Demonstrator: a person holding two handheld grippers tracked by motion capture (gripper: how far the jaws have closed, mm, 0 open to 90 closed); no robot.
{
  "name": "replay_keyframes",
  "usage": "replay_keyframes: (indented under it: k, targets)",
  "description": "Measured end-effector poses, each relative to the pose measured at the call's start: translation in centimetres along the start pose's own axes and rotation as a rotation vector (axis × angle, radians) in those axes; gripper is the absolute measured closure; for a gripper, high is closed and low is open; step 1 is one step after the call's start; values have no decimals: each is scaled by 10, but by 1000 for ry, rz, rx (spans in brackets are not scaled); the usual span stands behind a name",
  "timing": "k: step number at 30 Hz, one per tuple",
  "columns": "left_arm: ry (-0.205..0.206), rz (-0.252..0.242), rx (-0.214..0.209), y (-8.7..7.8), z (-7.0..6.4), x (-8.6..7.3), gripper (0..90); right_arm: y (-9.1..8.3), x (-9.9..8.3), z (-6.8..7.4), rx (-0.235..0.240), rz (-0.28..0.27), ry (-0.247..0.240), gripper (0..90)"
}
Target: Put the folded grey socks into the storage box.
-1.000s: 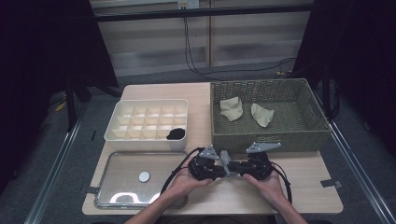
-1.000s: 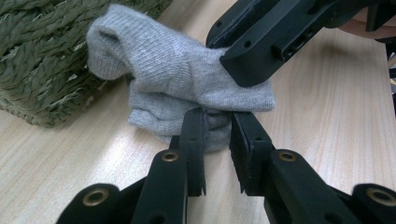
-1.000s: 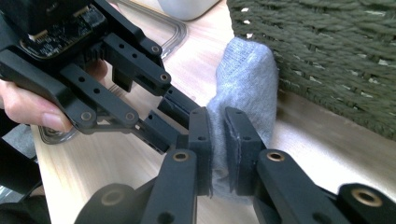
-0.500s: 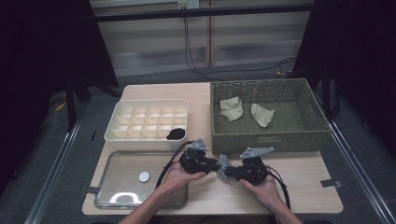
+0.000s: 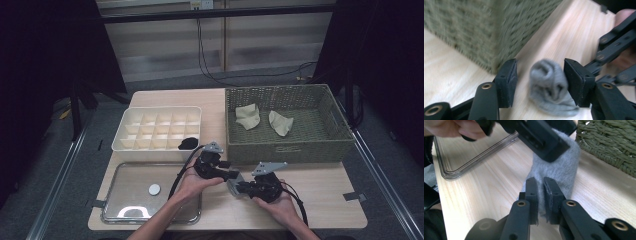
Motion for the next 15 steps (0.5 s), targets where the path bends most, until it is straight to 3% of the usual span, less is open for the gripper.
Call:
replay_keyframes:
  k: [1, 8, 10, 15]
  targets:
    - [-1, 23, -3, 1, 1, -1, 471, 0, 0, 0, 3, -2, 2, 831]
    - [12, 53, -49, 1, 2, -9, 542, -1, -2, -1, 10, -9, 15, 829]
    - [40, 63, -56, 0, 0, -10, 561, -1, -3, -1, 9, -10, 20, 828]
    - [56, 75, -74, -2, -3, -12, 574, -2, -3, -3, 14, -7, 23, 824]
Point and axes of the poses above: each handheld gripper's, and its own axes: y roughly forward along the jaws, x roughly out of its top, z roughly to its left, the point moved 1 cm from there along y, roughly forward along the jaws, and after that the axes turned 2 degrees about y, right-handed, at the moved point
